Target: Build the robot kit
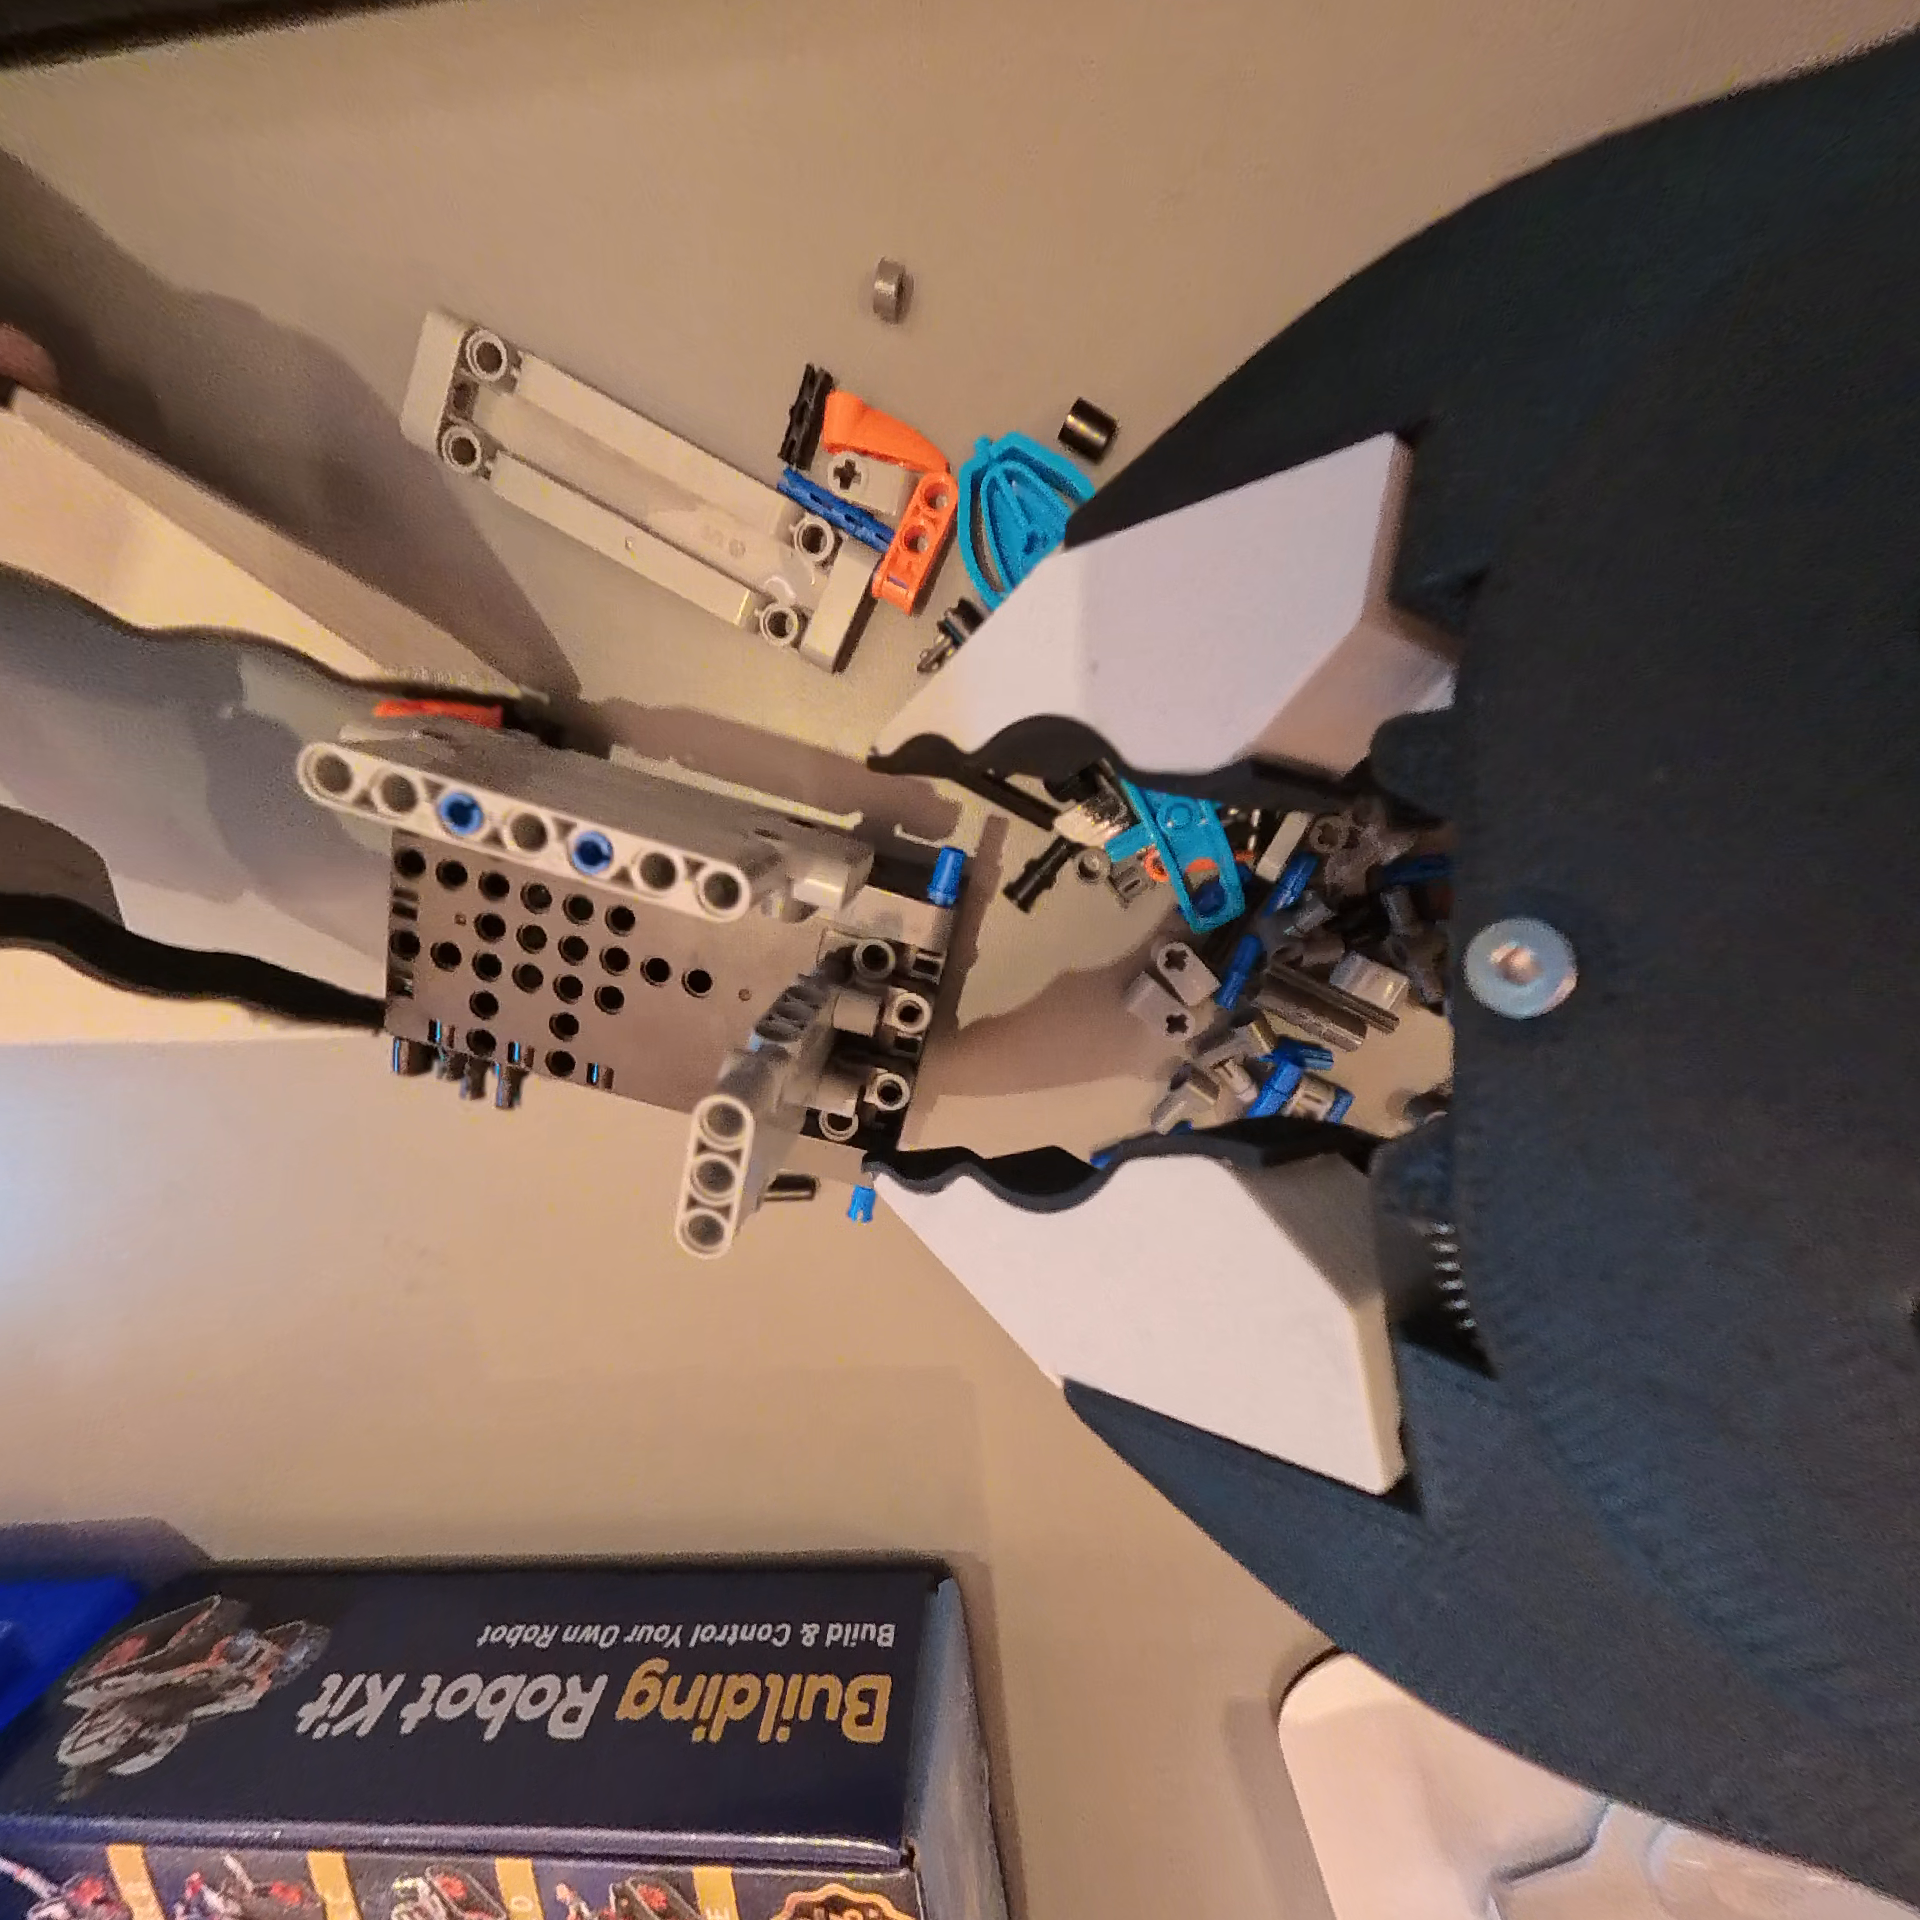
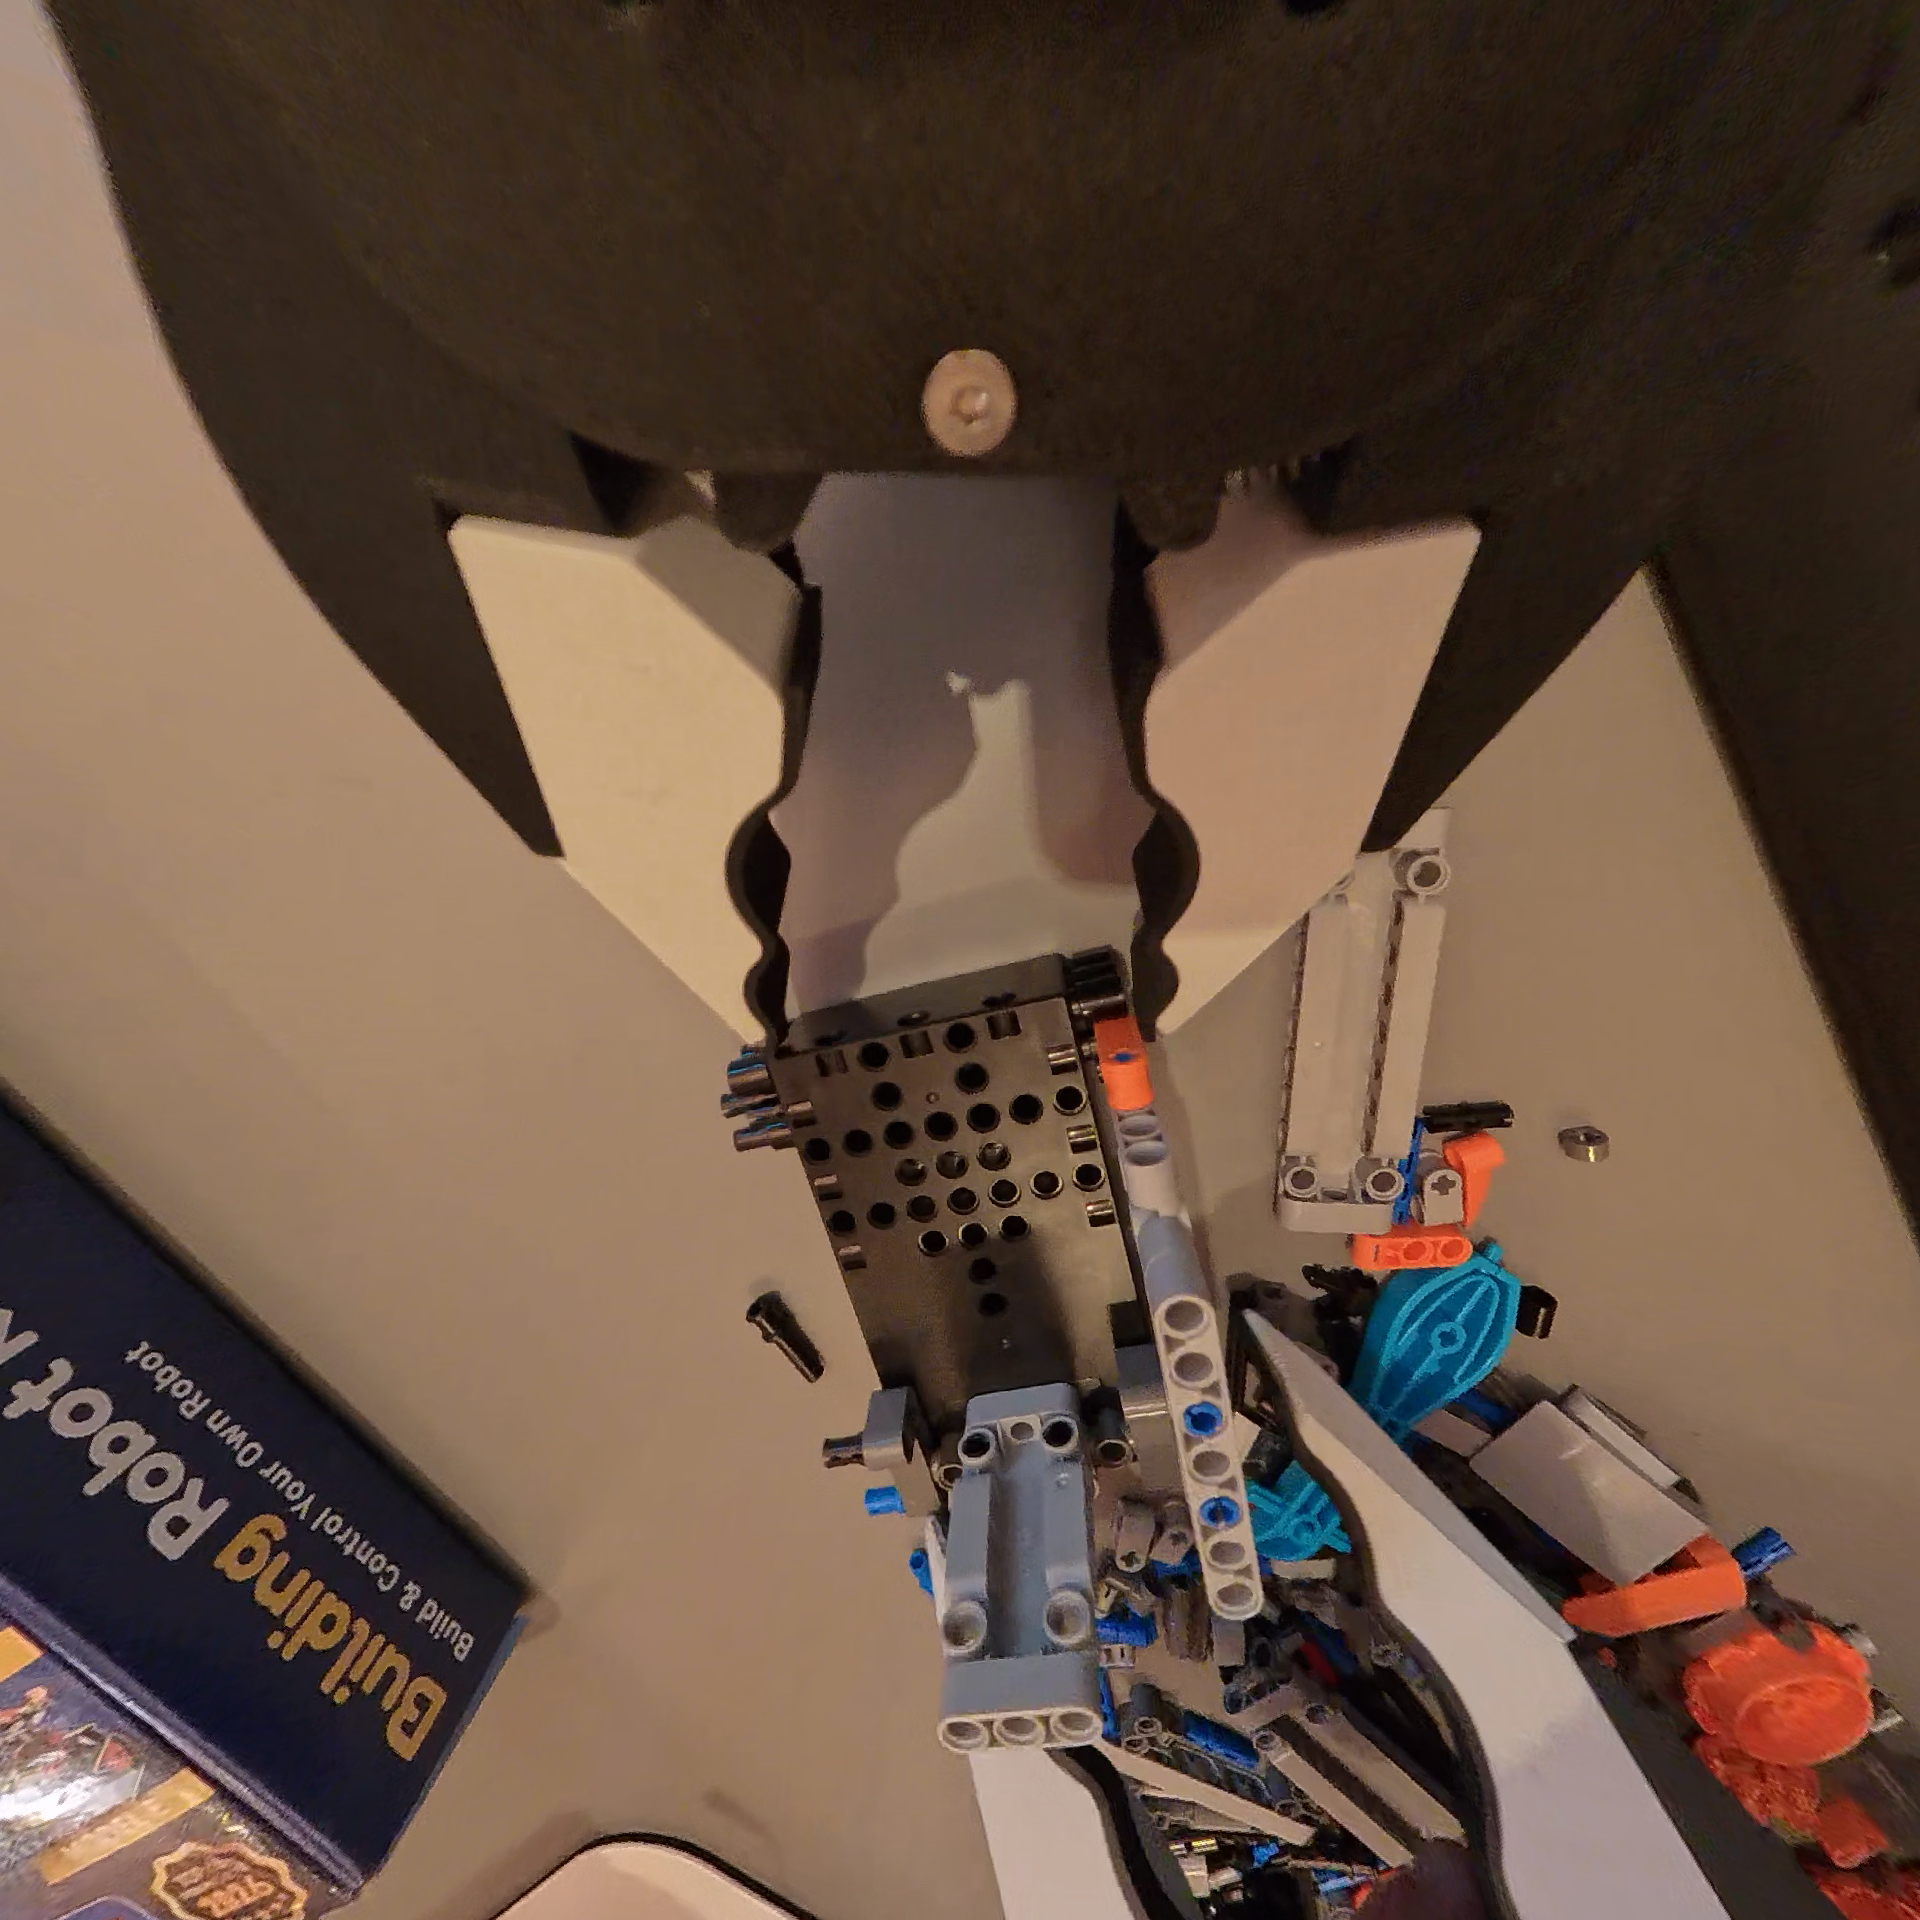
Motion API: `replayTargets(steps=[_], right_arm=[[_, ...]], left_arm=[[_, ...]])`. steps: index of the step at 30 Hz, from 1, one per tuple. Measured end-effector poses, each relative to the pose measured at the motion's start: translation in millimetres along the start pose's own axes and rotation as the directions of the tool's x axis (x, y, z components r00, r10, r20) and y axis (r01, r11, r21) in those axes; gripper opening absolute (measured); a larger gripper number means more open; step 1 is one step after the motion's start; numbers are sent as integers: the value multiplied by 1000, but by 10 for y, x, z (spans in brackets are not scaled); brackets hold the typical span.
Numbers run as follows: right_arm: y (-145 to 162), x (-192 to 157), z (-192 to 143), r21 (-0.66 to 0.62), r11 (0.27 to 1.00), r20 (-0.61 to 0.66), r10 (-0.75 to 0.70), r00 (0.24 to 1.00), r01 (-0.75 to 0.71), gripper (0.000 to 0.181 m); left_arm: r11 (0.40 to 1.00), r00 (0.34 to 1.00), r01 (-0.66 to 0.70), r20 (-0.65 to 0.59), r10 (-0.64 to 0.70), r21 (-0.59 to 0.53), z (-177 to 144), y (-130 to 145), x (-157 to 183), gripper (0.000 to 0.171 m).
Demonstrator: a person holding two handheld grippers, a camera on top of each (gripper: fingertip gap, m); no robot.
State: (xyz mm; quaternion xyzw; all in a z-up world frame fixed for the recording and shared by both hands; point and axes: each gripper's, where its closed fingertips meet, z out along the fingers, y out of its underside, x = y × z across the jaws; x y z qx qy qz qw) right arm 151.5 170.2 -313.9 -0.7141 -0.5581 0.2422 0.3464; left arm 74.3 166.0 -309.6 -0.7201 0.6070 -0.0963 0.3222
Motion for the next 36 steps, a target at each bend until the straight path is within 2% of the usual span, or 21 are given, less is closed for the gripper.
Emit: replayTargets(steps=[6,8,13,19,22,24,31,34,36], right_arm=[[3,-155,-54,-4,999,47,-44,998,44,55],[-15,-151,-74,1,999,34,-47,998,47,63],[-50,-160,-93,11,998,21,-59,998,59,70],[-122,-226,12,3,998,15,-64,998,64,96],[-71,-225,115,-54,998,5,-43,999,44,96],[-61,-201,146,-69,998,-5,-3,1000,2,85],[-94,-216,129,-37,997,28,71,997,-70,87],[-99,-229,127,-40,997,13,69,998,-69,94],[-79,-257,142,-58,997,6,52,999,-51,93]], left_arm=[[1000,1000,-1,-12,1,24,-5,17,-63,64],[999,1000,-6,-15,7,36,0,20,-69,64],[998,1000,-19,-21,21,52,-3,29,-78,63],[998,1000,-23,-18,24,55,9,28,-82,62],[999,999,-25,-28,26,39,36,49,-50,59],[999,999,-42,-12,43,33,67,56,-44,62],[999,999,-34,8,34,14,76,67,-68,58],[1000,1000,-16,6,16,7,84,73,-69,56],[1000,1000,-17,7,17,9,83,74,-68,55]])
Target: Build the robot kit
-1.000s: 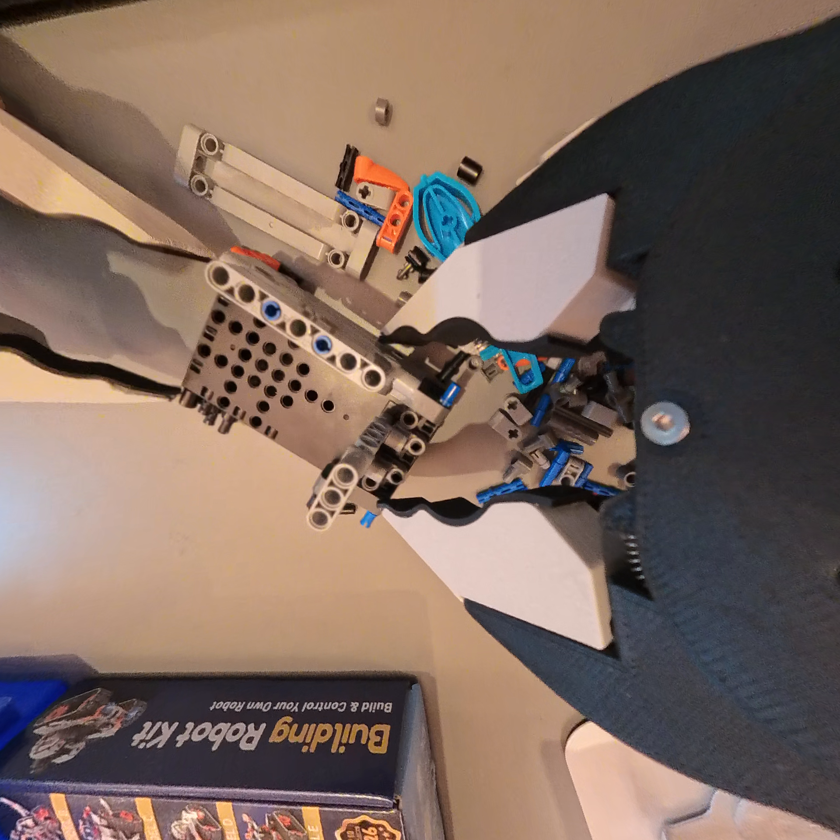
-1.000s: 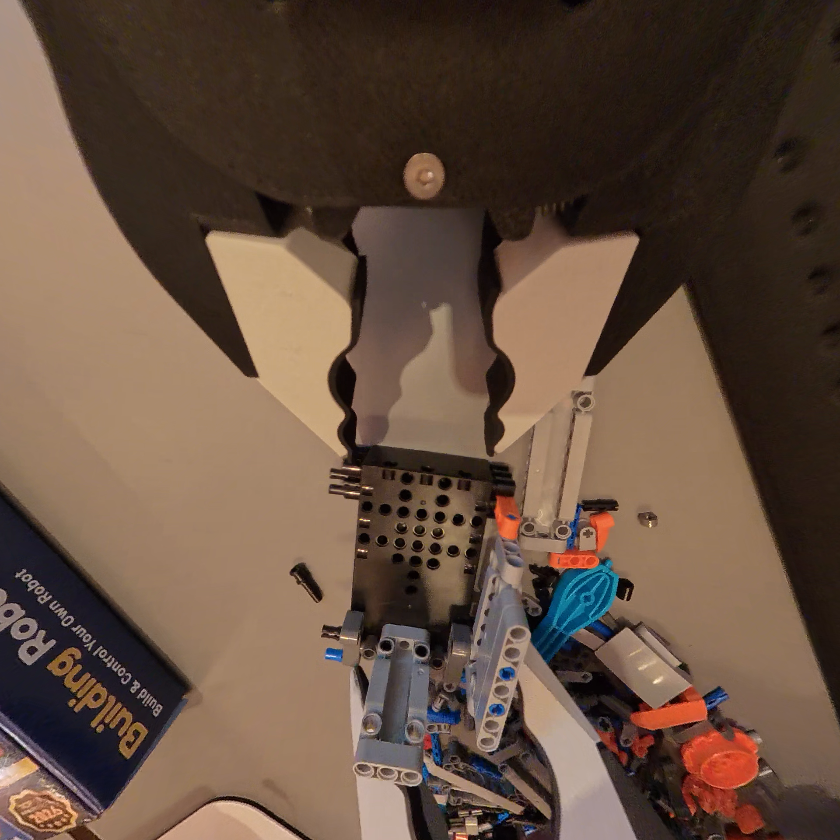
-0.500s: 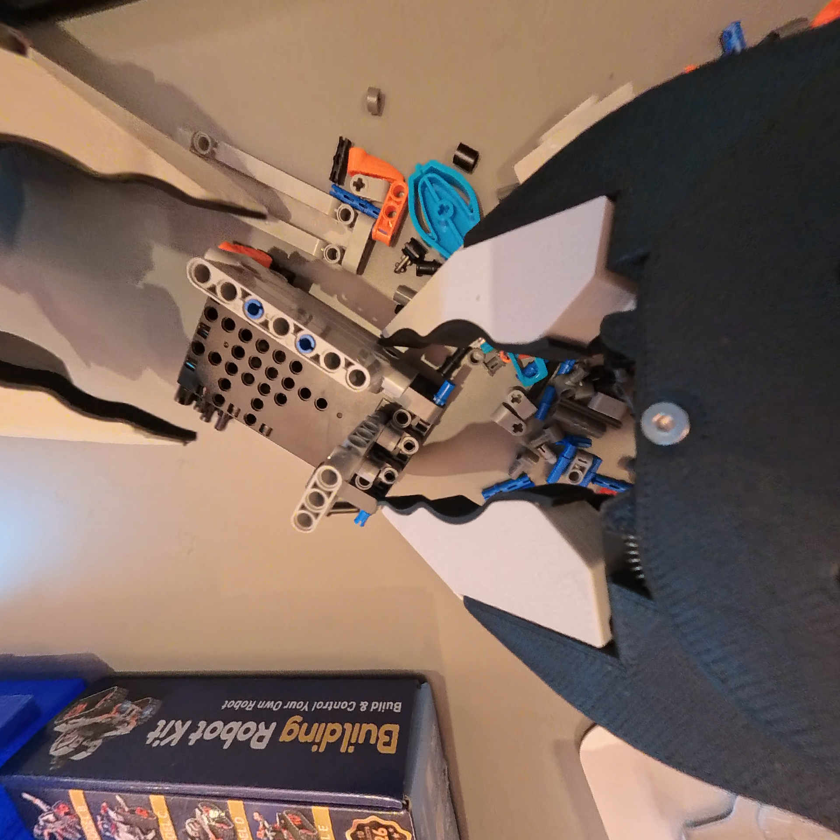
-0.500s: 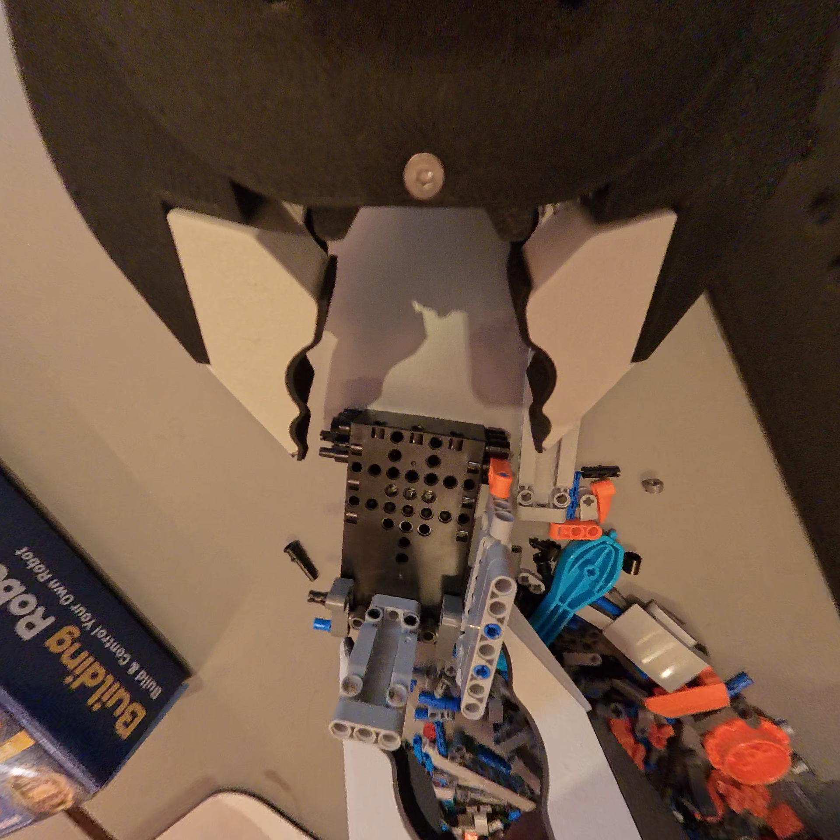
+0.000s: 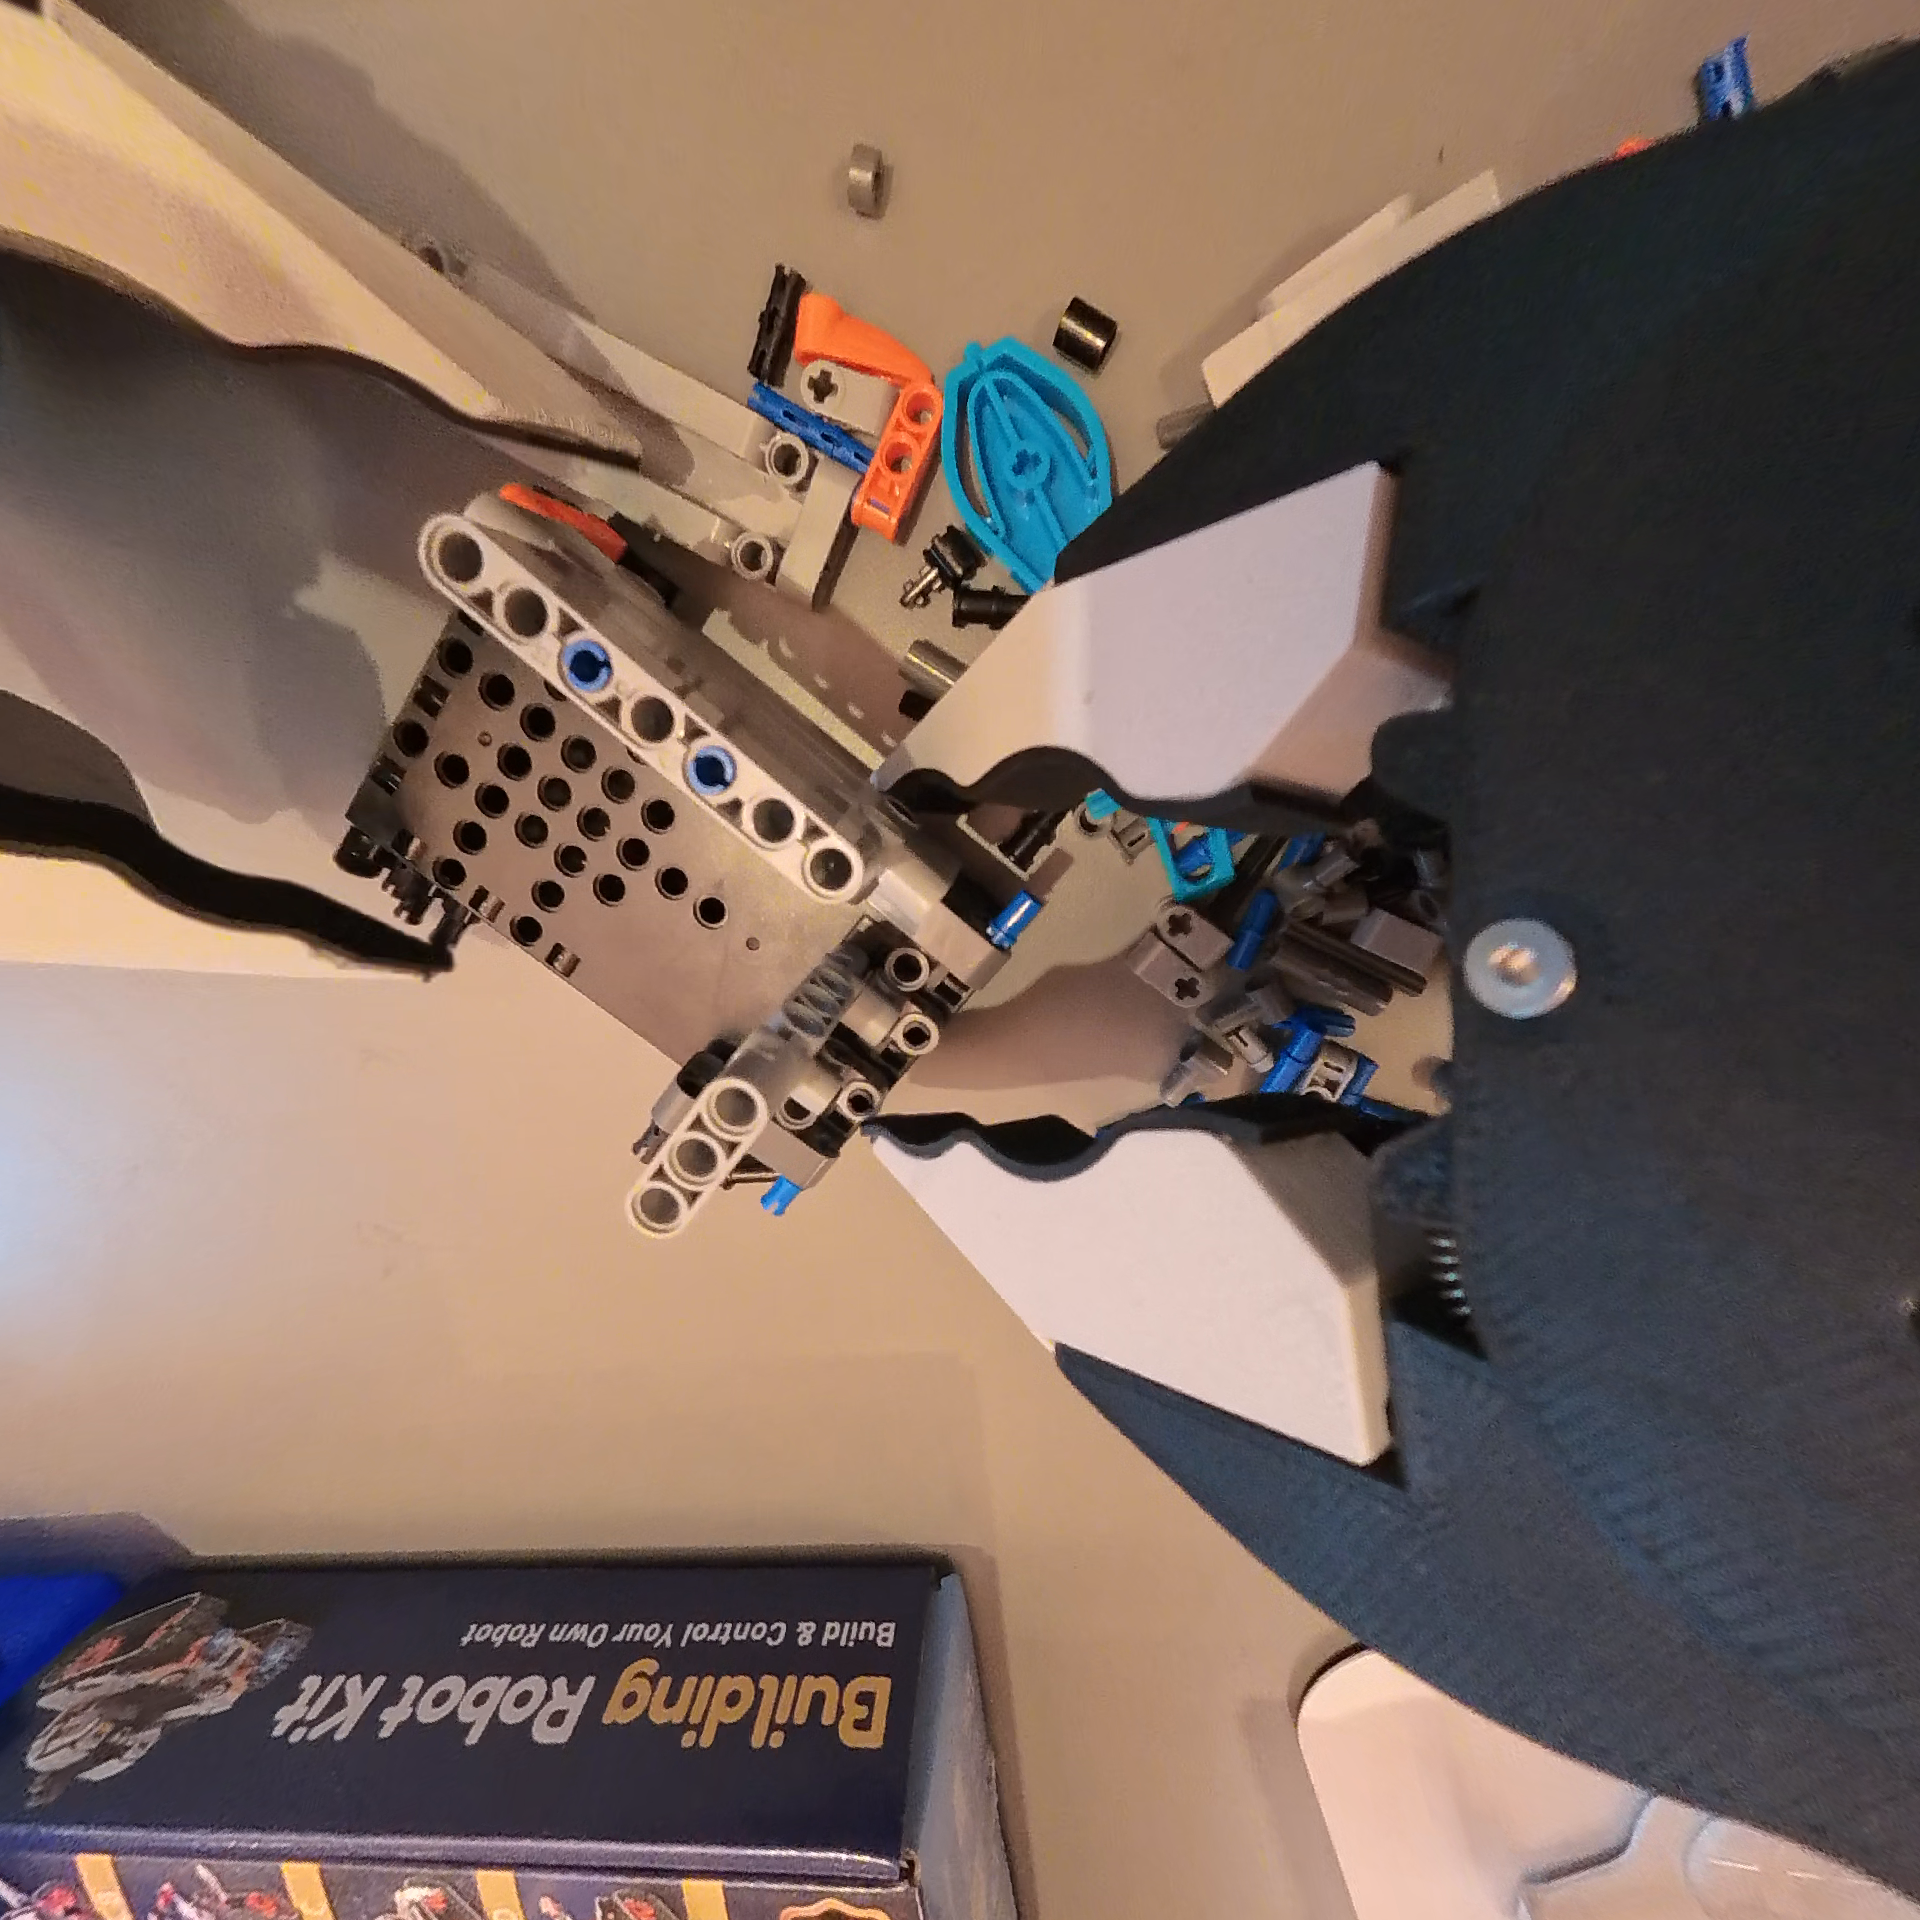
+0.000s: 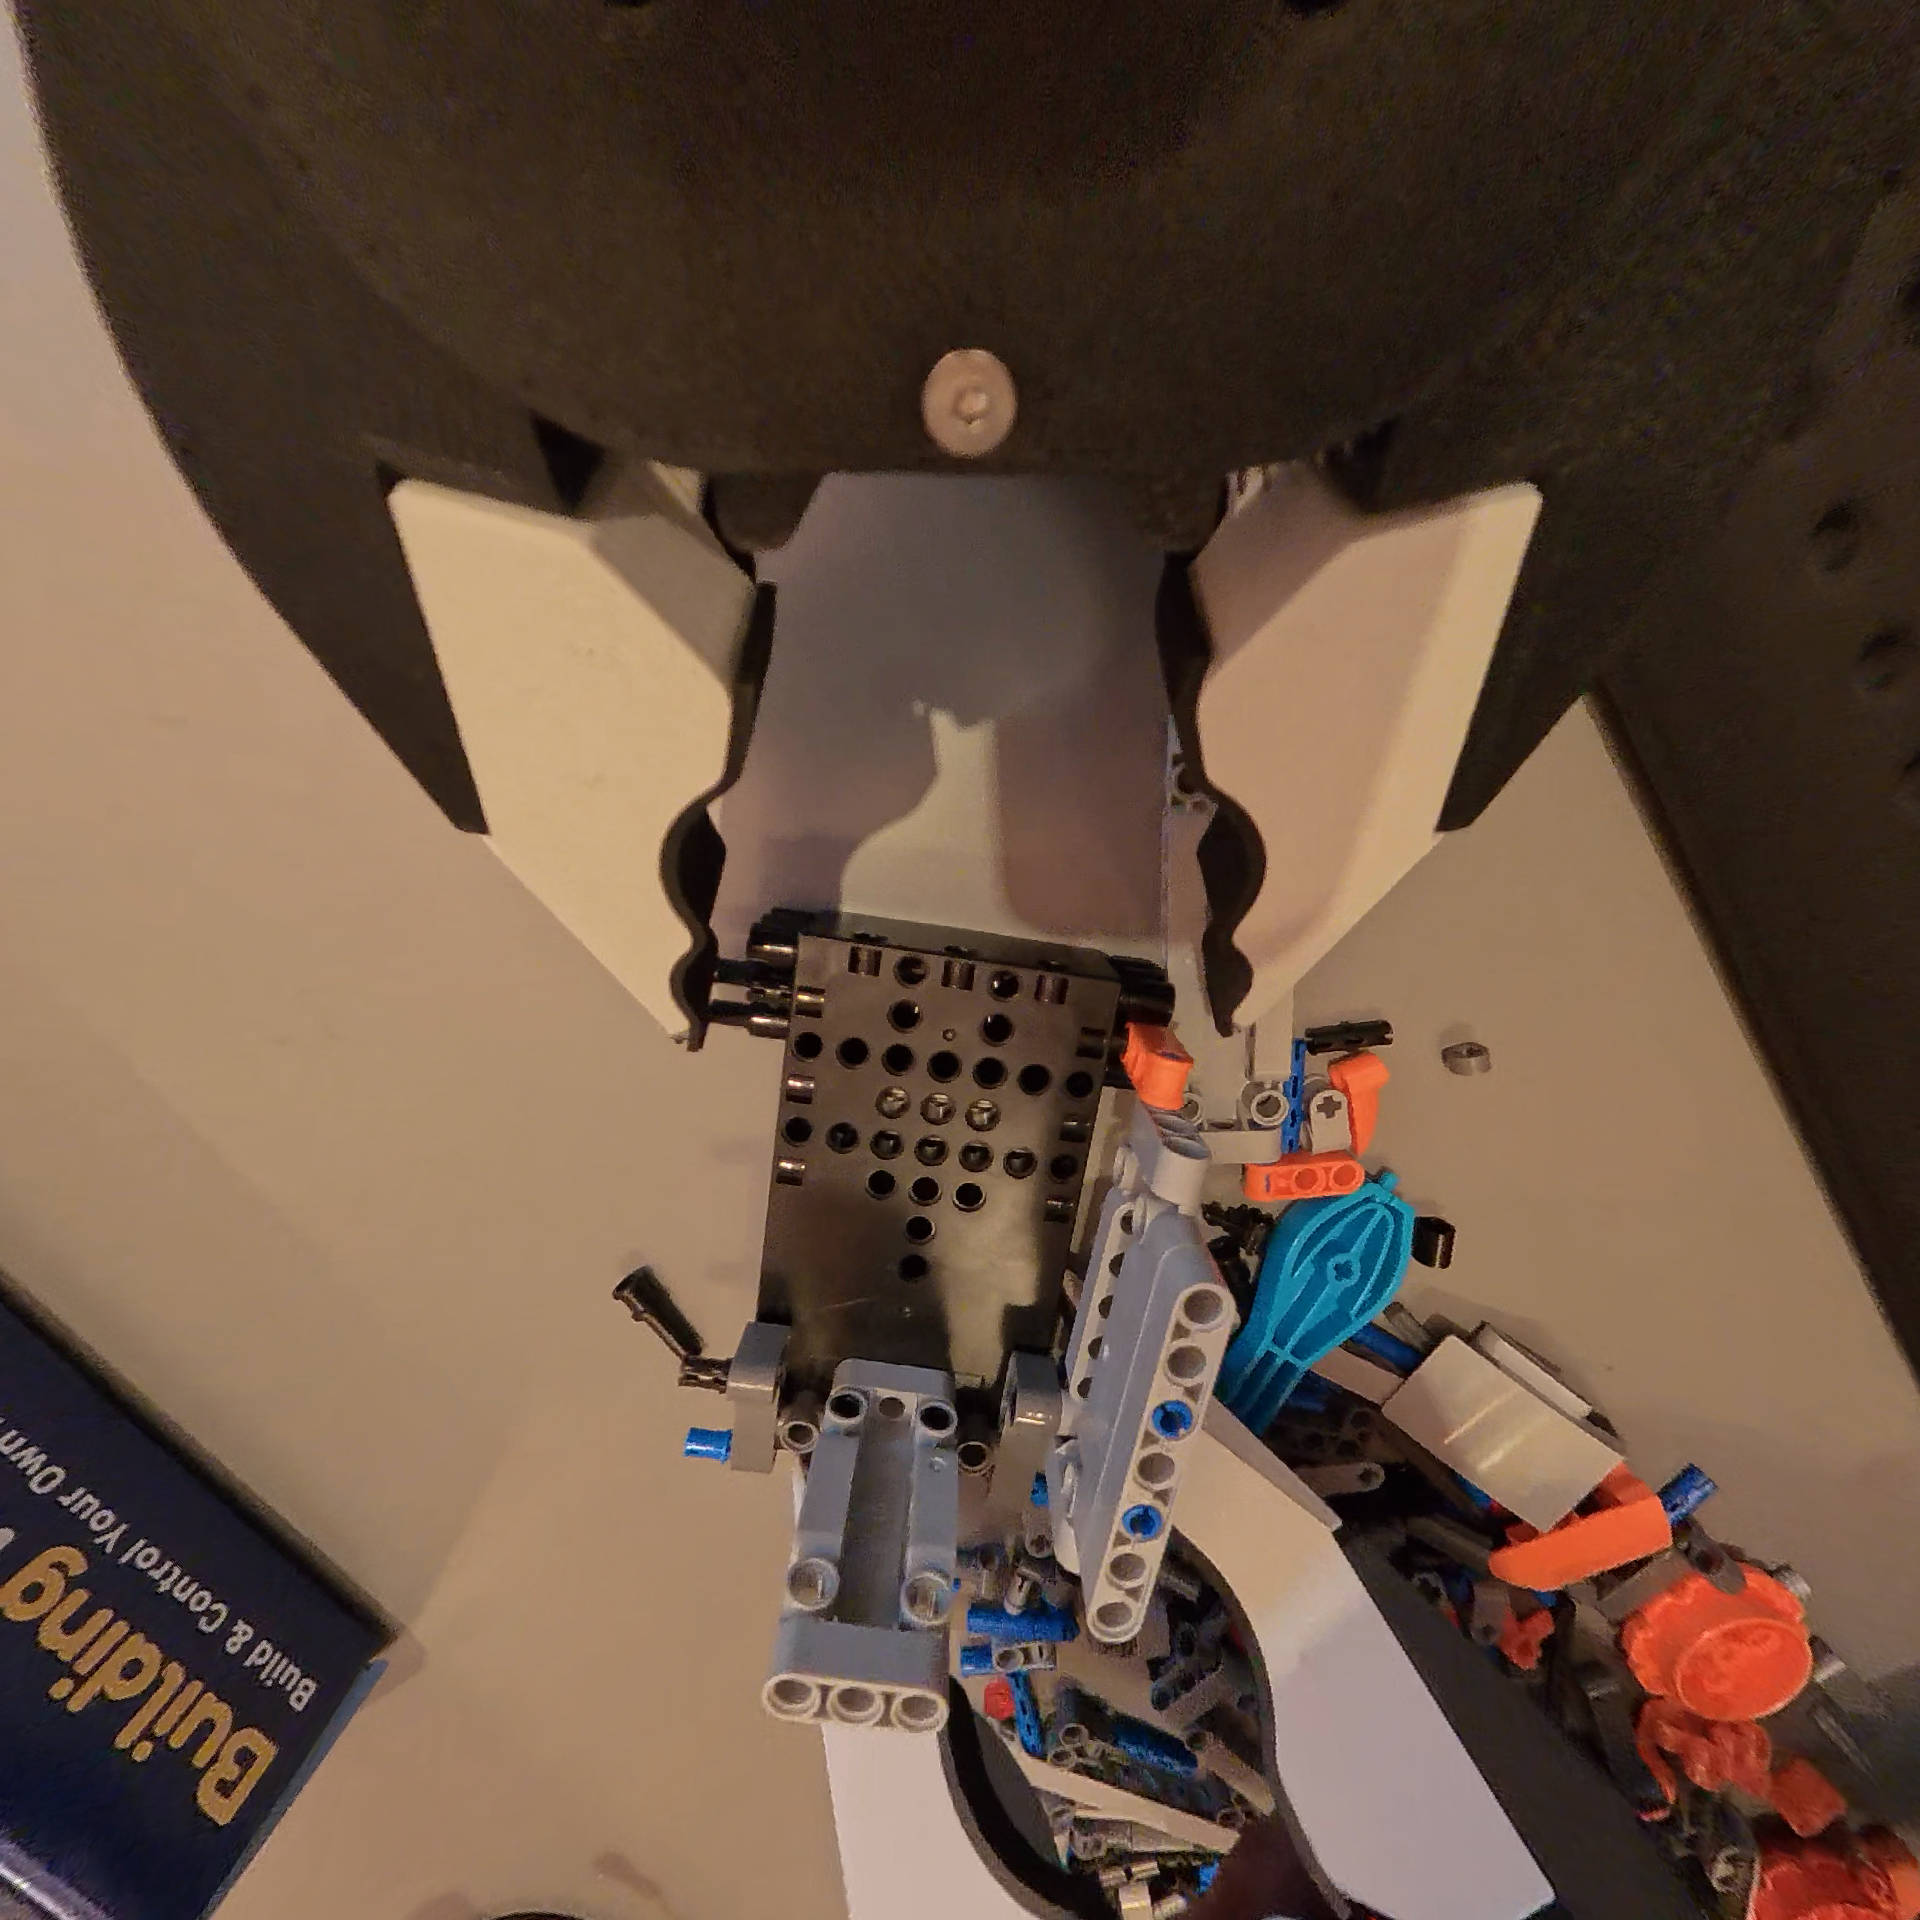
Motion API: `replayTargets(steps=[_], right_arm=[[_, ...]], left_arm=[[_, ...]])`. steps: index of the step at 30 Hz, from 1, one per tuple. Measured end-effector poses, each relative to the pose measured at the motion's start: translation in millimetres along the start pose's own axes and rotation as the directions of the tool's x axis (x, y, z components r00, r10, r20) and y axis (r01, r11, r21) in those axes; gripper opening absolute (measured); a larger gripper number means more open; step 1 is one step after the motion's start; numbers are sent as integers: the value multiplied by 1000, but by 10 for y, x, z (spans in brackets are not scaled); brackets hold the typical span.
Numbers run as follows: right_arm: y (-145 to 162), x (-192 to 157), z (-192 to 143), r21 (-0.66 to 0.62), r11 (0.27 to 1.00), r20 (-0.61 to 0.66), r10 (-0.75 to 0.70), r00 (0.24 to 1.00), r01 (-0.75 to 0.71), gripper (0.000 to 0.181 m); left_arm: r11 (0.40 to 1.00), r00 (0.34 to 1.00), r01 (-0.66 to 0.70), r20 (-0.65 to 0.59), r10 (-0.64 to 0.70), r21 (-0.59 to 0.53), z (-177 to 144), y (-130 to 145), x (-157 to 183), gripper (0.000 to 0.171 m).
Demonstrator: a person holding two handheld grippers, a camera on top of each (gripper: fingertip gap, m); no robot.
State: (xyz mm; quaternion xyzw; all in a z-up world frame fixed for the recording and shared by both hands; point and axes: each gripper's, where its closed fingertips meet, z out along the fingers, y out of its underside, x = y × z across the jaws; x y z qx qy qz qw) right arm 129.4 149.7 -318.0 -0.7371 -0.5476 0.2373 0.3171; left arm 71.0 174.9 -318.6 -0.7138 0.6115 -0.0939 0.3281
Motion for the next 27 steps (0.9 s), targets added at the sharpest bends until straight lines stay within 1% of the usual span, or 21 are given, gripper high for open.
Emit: replayTargets(steps=[1,2,11,13,16,17,19,21,23,27], right_arm=[[3,9,1,-7,1000,-16,-4,1000,4,92],[5,23,2,-12,1000,-32,-4,999,3,86],[-12,28,2,-22,1000,-76,9,997,-11,85],[-10,39,-7,-23,1000,-90,17,996,-19,92],[-26,12,-5,-19,1000,-83,13,996,-15,92],[-23,16,-2,-23,1000,-87,14,996,-16,90],[-20,14,0,-25,999,-84,24,996,-26,79],[-24,11,0,-25,999,-83,26,996,-28,79],[-39,-10,-11,-18,999,-73,25,997,-26,69],[-36,-8,-11,-19,999,-72,26,997,-27,69]], left_arm=[[1000,1000,-4,1,4,-2,6,7,3,55],[1000,1000,-7,5,7,-3,12,12,3,55],[1000,1000,14,-2,-14,2,28,20,-8,55],[1000,1000,13,0,-13,-1,29,19,-11,55],[1000,1000,13,-1,-13,-3,31,18,-12,54],[1000,1000,15,-2,-15,-3,32,16,-10,54],[1000,1000,17,1,-17,-1,36,12,-13,53],[1000,1000,24,-1,-24,2,39,12,-13,54],[1000,1000,31,-2,-31,3,42,11,-12,53],[999,999,32,-2,-32,5,42,9,-9,52]])
